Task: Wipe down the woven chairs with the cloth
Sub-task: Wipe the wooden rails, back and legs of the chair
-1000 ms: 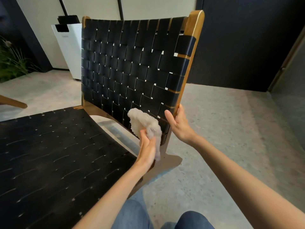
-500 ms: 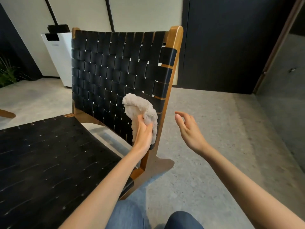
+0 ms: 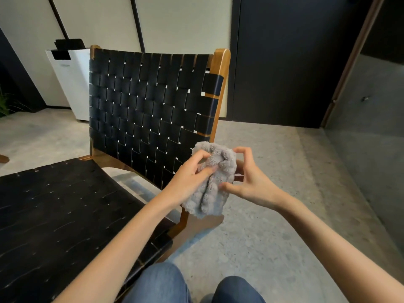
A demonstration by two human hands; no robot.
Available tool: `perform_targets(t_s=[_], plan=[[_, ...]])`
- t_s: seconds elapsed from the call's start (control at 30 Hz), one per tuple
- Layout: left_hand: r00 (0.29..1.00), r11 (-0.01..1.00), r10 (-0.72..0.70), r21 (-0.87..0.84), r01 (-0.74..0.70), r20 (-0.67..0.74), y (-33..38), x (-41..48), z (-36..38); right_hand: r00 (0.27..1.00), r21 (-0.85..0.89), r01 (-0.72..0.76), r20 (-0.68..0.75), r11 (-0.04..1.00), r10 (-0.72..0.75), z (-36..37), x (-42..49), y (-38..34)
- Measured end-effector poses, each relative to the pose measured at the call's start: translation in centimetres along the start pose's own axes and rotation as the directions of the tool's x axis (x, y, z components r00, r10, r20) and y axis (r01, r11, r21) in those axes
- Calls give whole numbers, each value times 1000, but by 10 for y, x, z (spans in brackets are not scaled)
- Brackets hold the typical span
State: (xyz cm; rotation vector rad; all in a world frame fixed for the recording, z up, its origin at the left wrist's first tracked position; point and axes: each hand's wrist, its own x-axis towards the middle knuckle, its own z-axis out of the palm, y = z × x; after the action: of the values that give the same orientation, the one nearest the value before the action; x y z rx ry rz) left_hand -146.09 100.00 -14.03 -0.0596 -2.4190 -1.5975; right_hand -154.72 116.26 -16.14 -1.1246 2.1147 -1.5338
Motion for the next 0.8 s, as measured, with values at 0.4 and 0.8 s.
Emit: perform_targets(t_s=[0.4,0.8], plan=[[970,918,128,395,-38,-204,41,53,-49,927,-430,-138,-374,892,-37,-57,37,-22],[790,707,395,705,65,-469,76,125,-76,842,-314,-145,-538,938,-50,-71,133,-81]])
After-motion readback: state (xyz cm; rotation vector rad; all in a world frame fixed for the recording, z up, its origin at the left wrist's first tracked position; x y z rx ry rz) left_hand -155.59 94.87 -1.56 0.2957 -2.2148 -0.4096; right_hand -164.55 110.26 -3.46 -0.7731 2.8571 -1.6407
